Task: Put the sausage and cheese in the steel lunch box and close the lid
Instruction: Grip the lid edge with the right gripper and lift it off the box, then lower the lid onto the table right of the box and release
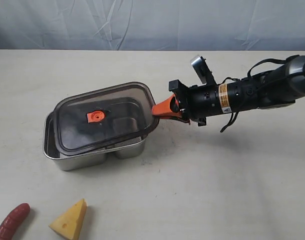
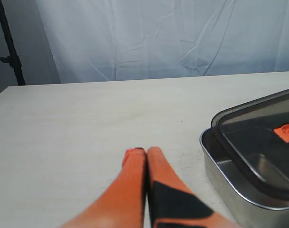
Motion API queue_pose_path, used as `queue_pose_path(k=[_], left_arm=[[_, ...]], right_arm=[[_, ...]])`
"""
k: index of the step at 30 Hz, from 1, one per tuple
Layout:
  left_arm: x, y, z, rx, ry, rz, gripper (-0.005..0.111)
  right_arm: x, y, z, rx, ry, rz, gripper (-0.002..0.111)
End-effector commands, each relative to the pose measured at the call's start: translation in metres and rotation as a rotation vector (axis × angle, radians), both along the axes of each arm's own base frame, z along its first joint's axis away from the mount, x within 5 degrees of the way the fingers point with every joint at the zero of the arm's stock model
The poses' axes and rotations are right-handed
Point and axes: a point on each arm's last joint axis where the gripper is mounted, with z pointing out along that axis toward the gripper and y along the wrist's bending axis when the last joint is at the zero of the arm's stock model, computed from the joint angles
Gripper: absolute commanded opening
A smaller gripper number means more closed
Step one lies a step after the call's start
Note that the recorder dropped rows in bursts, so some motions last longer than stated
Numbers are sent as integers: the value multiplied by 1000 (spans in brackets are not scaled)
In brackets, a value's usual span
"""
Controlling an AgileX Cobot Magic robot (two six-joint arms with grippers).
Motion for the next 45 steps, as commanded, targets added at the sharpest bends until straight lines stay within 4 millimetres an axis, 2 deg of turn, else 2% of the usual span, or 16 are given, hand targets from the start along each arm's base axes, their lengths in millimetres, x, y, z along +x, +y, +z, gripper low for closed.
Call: queue_pose_path(k=[1,7,12,15,18,23,27,29,32,33,34,35,36,39,42,45], left_arm=[[0,0,0,7,-6,-3,0],[0,0,0,7,-6,-3,0],[0,0,0,7,-6,-3,0],[0,0,0,7,-6,-3,0],[0,0,0,7,-6,-3,0],[0,0,0,7,-6,-3,0],[0,0,0,7,-6,-3,0],[0,0,0,7,-6,-3,0],[0,0,0,7,-6,-3,0],[0,0,0,7,-6,-3,0],[0,0,0,7,-6,-3,0],[0,0,0,7,-6,-3,0],[0,0,0,7,-6,-3,0],[0,0,0,7,-6,-3,0],[0,-1,0,7,-6,-18,0],[0,-2,0,7,-6,-39,0]], right_arm=[[7,-15,27,83,-70,-6,-1],[8,-23,57,253,-141,13,-1],[12,-32,91,267,-346,-41,-1],[20,-43,105,35,-516,-160,-1],[27,-64,123,-278,-710,-289,-1],[19,-91,156,-668,-1004,-271,-1],[7,-94,178,-723,-1149,-211,-1],[0,-87,185,-782,-1299,-96,-1],[-8,-78,167,-1023,-1437,56,-1],[-16,-76,150,-1154,-1451,133,-1],[-22,-72,143,-1190,-1458,175,-1],[-35,-67,126,-1263,-1470,278,-1],[-41,-64,118,-1283,-1469,317,-1],[-78,-40,92,-1285,-1480,456,-1],[-115,-20,72,-1195,-1400,515,-1],[-145,-10,57,-1138,-1295,539,-1]])
